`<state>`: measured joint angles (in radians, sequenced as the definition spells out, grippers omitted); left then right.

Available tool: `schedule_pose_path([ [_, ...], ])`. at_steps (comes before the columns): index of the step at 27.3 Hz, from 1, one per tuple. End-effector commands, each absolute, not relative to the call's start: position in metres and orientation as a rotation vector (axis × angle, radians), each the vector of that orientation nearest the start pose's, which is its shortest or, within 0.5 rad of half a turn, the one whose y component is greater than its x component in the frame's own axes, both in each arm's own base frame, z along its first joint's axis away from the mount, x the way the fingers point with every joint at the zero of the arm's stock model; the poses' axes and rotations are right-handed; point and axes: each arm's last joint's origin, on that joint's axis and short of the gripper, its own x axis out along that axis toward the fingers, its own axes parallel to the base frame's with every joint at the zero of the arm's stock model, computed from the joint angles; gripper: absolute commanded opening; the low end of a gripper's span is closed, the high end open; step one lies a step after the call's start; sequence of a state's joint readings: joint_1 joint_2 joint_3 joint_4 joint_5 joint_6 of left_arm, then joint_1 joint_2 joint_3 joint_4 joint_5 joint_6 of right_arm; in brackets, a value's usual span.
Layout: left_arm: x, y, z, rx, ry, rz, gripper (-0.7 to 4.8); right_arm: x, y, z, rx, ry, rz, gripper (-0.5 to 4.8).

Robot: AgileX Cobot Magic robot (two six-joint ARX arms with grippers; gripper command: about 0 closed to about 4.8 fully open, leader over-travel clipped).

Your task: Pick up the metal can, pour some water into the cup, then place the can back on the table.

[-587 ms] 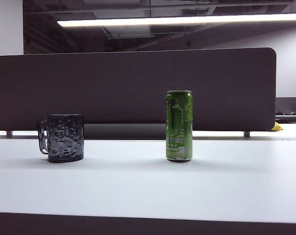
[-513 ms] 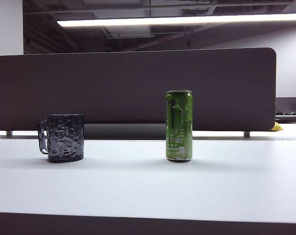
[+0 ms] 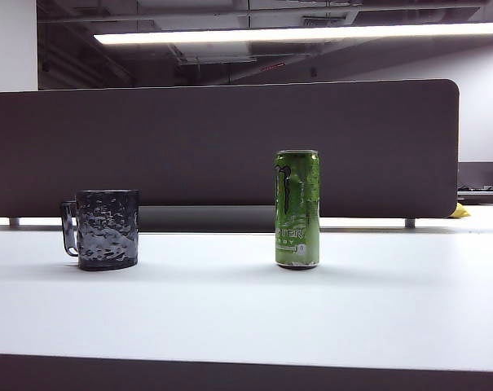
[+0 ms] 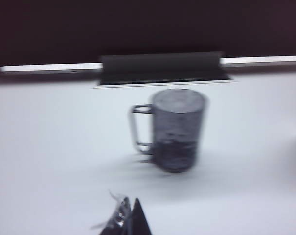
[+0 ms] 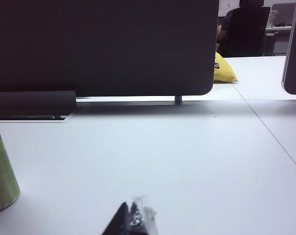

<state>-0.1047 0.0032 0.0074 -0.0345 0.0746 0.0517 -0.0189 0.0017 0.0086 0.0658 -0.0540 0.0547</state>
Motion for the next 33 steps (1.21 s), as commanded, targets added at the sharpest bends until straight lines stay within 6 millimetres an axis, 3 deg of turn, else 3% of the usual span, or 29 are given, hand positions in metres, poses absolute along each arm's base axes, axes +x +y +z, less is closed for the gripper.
schedule_pose_path([
  [1, 0.095, -0.021, 0.164, 0.053, 0.01, -0.263, -0.05, 0.097, 0.002, 0.174, 0.076, -0.087, 0.11, 0.0],
  [7, 0.089, -0.04, 0.164, 0.054, 0.005, -0.473, -0.05, 0.095, 0.009, 0.174, 0.225, -0.051, 0.363, 0.0],
  [13, 0.086, -0.046, 0.164, 0.054, 0.003, -0.537, -0.05, 0.092, 0.017, 0.175, 0.36, 0.016, 0.609, 0.11],
  [14, 0.086, -0.046, 0.164, 0.054, 0.003, -0.536, -0.05, 0.091, 0.019, 0.176, 0.368, 0.012, 0.623, 0.35],
  [17, 0.086, -0.046, 0.164, 0.054, 0.003, -0.537, -0.05, 0.09, 0.023, 0.184, 0.364, -0.05, 0.637, 1.7],
  [21, 0.086, -0.046, 0.164, 0.054, 0.003, -0.536, -0.05, 0.086, 0.026, 0.205, 0.354, -0.157, 0.571, 2.91],
  [22, 0.086, -0.046, 0.164, 0.054, 0.003, -0.536, -0.05, 0.084, 0.029, 0.216, 0.319, -0.193, 0.546, 3.71],
  [24, 0.086, -0.046, 0.164, 0.054, 0.003, -0.537, -0.05, 0.085, 0.032, 0.228, 0.288, -0.21, 0.523, 4.43],
  [26, 0.086, -0.046, 0.164, 0.054, 0.003, -0.537, -0.05, 0.09, 0.038, 0.24, 0.253, -0.212, 0.513, 4.79],
  [28, 0.086, -0.046, 0.164, 0.054, 0.003, -0.537, -0.05, 0.098, 0.048, 0.249, 0.201, -0.192, 0.507, 4.79],
  [30, 0.086, -0.046, 0.164, 0.054, 0.003, -0.537, -0.05, 0.113, 0.07, 0.252, 0.144, -0.157, 0.469, 4.79],
  [33, 0.086, -0.046, 0.164, 0.054, 0.003, -0.538, -0.05, 0.134, 0.109, 0.24, 0.177, -0.148, 0.35, 4.79],
])
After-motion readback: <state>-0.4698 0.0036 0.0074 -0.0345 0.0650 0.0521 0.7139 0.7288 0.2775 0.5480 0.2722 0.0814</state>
